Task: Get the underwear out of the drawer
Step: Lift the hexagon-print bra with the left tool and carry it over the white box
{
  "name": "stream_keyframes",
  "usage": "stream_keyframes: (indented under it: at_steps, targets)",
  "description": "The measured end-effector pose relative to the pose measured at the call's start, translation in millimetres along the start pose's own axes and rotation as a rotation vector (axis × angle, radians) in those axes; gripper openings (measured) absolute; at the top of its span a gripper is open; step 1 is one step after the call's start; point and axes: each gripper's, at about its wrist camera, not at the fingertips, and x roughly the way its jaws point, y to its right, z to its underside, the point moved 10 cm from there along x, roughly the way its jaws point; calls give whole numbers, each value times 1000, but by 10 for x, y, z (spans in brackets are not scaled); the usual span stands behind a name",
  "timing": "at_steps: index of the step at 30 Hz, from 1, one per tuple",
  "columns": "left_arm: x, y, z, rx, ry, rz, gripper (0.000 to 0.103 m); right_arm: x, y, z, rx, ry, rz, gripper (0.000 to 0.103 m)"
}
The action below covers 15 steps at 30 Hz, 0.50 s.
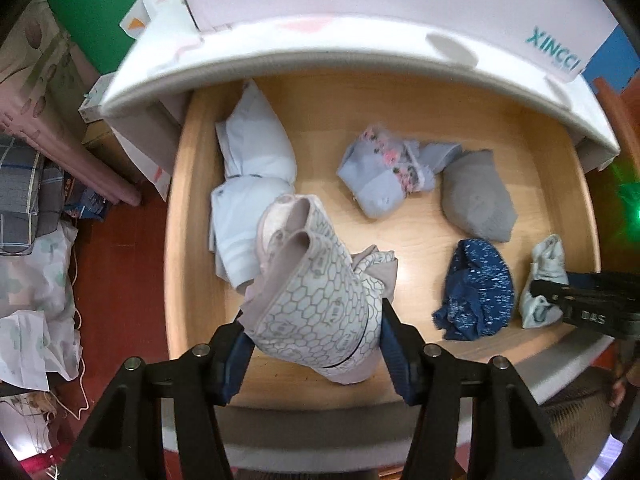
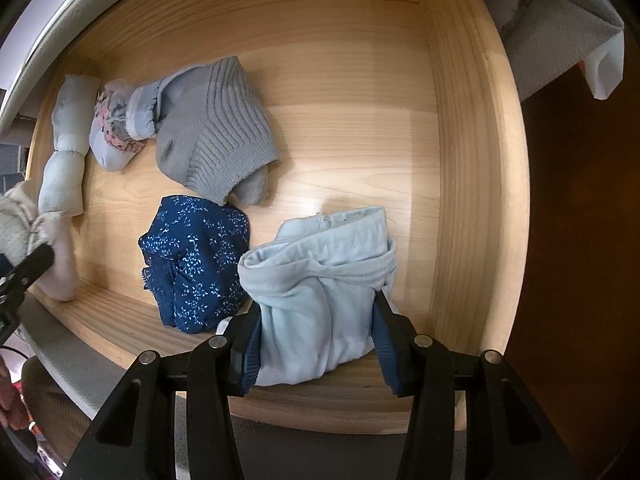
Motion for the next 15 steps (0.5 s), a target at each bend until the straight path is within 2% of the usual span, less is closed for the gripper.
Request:
stream_keyframes:
  at_steps: [15]
  targets:
    - [-959,21,-199,86,169,23,58,-2,27,-16,-12,0,8,45]
